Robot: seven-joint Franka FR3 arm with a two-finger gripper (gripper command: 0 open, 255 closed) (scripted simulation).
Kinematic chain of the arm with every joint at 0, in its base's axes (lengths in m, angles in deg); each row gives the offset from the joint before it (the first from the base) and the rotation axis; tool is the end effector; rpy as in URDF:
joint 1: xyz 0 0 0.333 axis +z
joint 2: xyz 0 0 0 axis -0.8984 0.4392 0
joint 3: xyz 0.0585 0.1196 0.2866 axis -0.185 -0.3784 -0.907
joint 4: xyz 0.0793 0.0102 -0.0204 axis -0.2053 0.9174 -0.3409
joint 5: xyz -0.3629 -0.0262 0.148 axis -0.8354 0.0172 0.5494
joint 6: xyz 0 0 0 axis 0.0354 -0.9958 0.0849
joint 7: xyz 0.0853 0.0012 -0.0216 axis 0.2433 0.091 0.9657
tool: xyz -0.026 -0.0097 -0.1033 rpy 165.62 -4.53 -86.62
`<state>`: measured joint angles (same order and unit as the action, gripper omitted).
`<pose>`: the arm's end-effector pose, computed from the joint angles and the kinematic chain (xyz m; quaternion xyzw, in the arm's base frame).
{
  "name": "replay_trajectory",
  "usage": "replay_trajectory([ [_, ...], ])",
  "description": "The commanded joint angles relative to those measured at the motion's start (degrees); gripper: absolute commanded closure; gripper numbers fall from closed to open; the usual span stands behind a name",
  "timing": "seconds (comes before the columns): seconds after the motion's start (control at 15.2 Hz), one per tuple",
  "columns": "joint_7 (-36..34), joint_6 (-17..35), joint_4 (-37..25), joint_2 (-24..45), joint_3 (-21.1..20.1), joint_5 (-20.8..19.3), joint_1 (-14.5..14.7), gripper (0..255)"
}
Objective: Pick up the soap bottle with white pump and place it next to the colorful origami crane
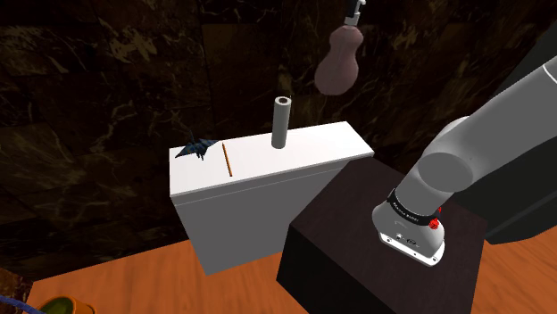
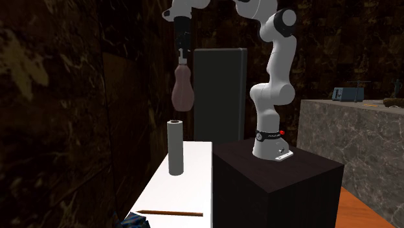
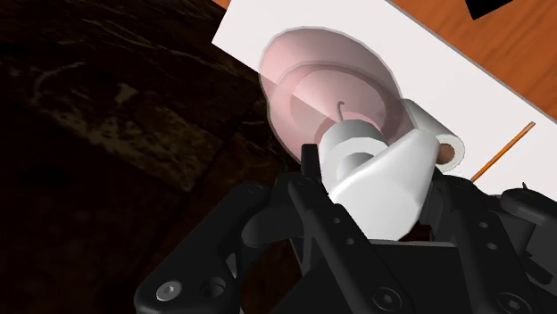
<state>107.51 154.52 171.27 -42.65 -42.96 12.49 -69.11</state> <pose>0.4197 -0.1507 0.6707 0.9995 0.0226 -0.0115 0.0182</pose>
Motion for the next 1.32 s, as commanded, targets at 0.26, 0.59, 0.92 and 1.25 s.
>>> replay_trajectory([
  [0.26, 0.43, -4.77, -6.75, 1.94, 0.0, 0.29, 0.1, 255],
  [0.59, 0.93, -8.97, -13.11, 4.11, 0.13, 0.58, 0.14, 255],
  [0.92, 1.55, -13.44, -20.25, 6.8, 0.36, 0.94, 0.13, 255],
  [1.25, 2.33, -18.34, -28.52, 10.2, 0.74, 1.44, 0.01, 255],
])
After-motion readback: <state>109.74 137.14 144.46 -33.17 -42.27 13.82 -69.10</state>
